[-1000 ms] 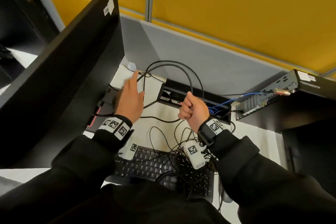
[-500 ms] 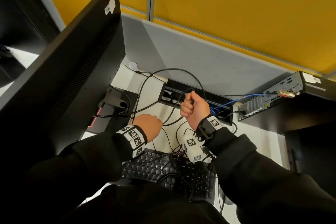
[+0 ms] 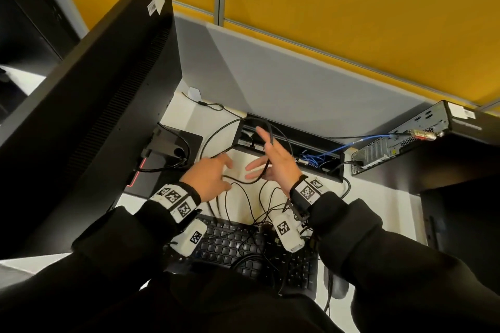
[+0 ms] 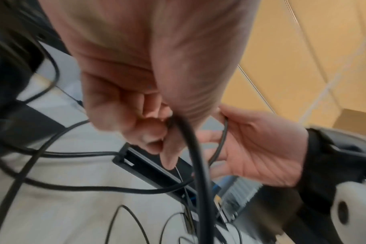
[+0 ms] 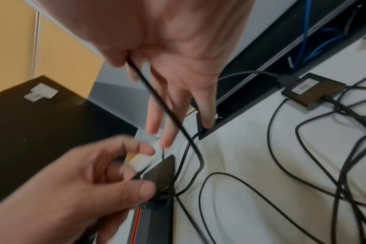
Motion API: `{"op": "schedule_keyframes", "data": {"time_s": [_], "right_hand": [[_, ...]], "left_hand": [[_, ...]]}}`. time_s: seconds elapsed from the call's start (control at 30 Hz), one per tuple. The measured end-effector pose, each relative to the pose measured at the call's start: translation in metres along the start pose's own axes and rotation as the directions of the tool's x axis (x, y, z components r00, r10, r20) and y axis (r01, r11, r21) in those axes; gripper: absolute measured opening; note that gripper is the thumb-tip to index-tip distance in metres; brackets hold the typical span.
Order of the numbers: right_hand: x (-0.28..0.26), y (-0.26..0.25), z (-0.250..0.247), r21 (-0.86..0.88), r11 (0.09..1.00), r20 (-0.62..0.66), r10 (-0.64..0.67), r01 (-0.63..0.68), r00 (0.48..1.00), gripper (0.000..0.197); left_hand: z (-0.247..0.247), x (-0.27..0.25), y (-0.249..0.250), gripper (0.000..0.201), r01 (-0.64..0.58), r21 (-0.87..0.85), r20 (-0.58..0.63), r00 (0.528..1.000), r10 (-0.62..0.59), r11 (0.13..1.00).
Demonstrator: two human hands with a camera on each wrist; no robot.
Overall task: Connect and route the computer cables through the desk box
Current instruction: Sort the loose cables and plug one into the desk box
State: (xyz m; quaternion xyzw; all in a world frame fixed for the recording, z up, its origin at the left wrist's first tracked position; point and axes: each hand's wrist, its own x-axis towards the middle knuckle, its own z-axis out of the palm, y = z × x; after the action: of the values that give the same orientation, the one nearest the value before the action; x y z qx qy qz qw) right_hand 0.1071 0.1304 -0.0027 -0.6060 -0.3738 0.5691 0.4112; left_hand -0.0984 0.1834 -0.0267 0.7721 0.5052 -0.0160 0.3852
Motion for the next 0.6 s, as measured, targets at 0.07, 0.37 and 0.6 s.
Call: {"op": "schedule_keyframes", "data": {"time_s": [0.07, 0.37, 0.6], "right_hand": [[0.002, -0.003, -0.008, 0.140, 0.989, -0.145, -0.020, 0.041, 0.989, 0.035], [0.005, -0.004, -0.015, 0.222, 0.971, -0.301, 0.154, -0.088, 0.941, 0.018], [-0.008, -0.029, -0.053, -0.793, 0.590, -0.113, -0.393, 0.155, 0.913, 0.085]], "left_hand": [[-0.002, -0.006, -0.015, 0.024, 0.092, -0.276, -0.020, 0.995, -0.102, 0.957], [-0.021, -0.038, -0.012, 0.028, -0.121, -0.618, -0.304, 0.948, -0.094, 0.777], [-0.079, -0.032, 0.033, 0.027, -0.312, -0.557, -0.480, 0.877, 0.008, 0.770]]}}
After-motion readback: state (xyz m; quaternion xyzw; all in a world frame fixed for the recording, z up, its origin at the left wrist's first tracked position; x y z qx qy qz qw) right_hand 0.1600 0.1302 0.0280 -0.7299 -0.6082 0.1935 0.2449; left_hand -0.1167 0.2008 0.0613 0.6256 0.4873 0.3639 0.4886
